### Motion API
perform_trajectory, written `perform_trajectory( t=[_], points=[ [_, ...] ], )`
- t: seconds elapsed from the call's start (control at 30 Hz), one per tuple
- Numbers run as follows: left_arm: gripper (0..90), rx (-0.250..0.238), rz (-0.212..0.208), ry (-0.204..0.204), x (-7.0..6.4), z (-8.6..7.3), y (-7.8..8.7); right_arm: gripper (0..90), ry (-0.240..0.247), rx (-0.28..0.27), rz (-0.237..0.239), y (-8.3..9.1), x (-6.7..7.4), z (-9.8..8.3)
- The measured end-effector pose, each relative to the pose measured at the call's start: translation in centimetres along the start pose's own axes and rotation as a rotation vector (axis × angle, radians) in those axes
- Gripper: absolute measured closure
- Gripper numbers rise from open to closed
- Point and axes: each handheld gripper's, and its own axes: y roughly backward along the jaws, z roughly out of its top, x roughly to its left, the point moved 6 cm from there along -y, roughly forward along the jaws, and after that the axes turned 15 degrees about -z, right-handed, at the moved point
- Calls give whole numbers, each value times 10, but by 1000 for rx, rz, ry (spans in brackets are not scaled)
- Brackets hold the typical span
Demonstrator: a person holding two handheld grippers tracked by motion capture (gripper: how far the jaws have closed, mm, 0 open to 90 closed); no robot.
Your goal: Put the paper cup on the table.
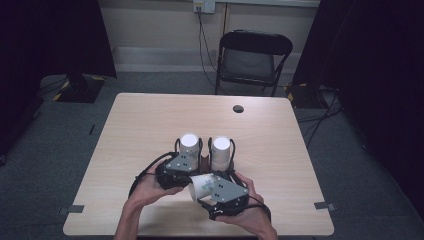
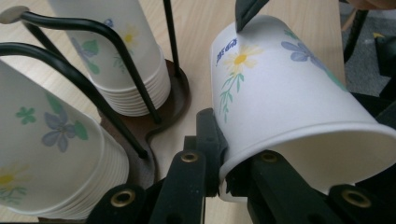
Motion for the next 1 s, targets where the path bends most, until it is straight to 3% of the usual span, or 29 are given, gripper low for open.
perform_trajectory(
  t=[0.13,0.3,0.47,0.7,1.0],
  points=[
    [870,-7,-4,13,2,-2,1,133,66,16,9,-6,4,-2],
    [871,-28,-19,29,3,-2,0,130,103,42,6,-13,8,-4],
    [873,-44,-26,33,2,1,-1,142,168,62,-31,-25,13,-4],
    [872,-51,-34,49,3,3,-1,155,178,50,-45,-30,15,0],
    [888,-44,-2,60,4,8,-5,213,157,13,-67,-26,15,4]
  ],
)
